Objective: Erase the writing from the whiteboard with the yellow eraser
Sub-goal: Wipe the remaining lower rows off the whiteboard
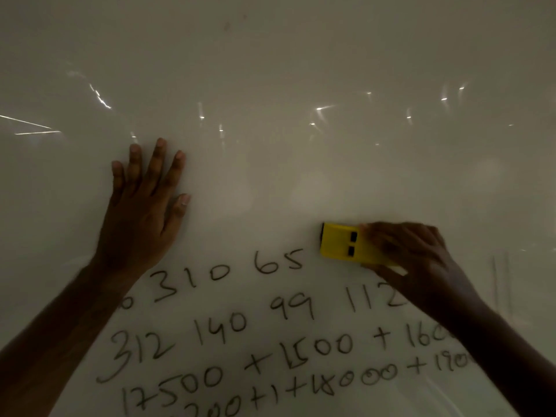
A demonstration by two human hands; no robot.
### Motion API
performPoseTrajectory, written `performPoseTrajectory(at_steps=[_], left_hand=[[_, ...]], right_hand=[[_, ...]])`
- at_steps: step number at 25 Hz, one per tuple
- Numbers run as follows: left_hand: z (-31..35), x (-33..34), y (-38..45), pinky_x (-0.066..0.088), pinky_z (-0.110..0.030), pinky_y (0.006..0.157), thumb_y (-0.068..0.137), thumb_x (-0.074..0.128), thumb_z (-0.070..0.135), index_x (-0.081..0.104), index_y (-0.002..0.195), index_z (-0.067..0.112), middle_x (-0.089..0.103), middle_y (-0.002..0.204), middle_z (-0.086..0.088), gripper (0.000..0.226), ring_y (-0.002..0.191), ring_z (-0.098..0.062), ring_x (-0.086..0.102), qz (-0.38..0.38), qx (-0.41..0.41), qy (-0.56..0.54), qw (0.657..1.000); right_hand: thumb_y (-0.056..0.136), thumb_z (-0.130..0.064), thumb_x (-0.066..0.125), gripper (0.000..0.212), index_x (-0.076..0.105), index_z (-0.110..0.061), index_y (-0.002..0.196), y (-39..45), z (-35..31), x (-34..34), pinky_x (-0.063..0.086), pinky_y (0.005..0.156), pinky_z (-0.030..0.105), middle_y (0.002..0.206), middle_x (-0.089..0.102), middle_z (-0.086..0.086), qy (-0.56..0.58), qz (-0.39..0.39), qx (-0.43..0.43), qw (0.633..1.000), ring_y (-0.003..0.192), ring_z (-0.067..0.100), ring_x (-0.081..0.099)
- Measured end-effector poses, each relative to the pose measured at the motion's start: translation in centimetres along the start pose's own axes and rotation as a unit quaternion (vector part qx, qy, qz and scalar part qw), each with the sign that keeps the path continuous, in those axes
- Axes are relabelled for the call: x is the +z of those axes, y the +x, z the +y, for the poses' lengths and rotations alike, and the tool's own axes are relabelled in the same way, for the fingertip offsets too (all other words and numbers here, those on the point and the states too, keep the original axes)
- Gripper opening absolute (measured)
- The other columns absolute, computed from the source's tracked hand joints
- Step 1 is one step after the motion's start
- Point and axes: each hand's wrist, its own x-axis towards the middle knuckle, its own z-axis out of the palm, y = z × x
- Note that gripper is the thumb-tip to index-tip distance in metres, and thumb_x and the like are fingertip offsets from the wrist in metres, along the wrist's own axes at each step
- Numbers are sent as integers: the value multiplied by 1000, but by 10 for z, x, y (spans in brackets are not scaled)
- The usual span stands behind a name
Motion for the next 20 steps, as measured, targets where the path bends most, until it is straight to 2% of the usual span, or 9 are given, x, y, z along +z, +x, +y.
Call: performPoseTrajectory(at_steps=[3, 6, 10, 12, 16, 20], left_hand=[[1, 0, -1, 3, -62, 134, 113, 31, 42, 17, 174, 19, 7, 182, -10, 66, 168, -42, 1, 4, 3, -5, 1000], [-2, -1, -1, 3, -60, 134, 114, 29, 44, 17, 174, 19, 7, 182, -9, 66, 168, -41, 2, -1, 9, -8, 1000], [-14, -2, -6, 2, -59, 135, 113, 26, 46, 16, 174, 21, 5, 183, -8, 67, 168, -39, 0, -9, 5, -19, 1000], [-18, -2, -10, 0, -57, 135, 113, 26, 46, 17, 174, 21, 6, 183, -8, 67, 168, -39, 0, -1, -1, -22, 1000], [-16, -1, -11, 1, -59, 135, 113, 30, 42, 20, 174, 19, 10, 182, -11, 65, 168, -41, 3, 18, -4, -20, 1000], [-19, -2, -12, 1, -58, 135, 113, 31, 45, 20, 174, 19, 10, 182, -10, 67, 168, -39, 3, 16, -3, -23, 1000]], right_hand=[[95, -37, 73, 53, 62, -19, 143, 39, -25, 12, 44, 97, 45, 141, 64, 0, 31, 31, 33, 998, 117, 31, 61], [99, -38, 70, 49, 62, -19, 143, 45, -72, 36, 44, 97, 44, 145, 61, -3, 55, 5, -32, 998, 119, 26, 60], [104, -41, 59, 53, 52, -24, 153, 14, -68, 28, 46, 98, 45, 152, 57, -5, 31, -45, -75, 996, 123, 23, 62], [104, -43, 56, 51, 52, -24, 151, 16, -55, 18, 44, 99, 42, 148, 59, -3, 12, -28, -56, 998, 121, 24, 61], [98, -40, 68, 55, 58, -22, 149, 61, -69, 26, 45, 97, 43, 141, 63, -2, 4, 21, 9, 1000, 117, 26, 59], [98, -39, 70, 54, 59, -21, 148, 76, -108, 48, 44, 98, 41, 142, 60, -5, 31, 27, -2, 999, 117, 24, 60]])
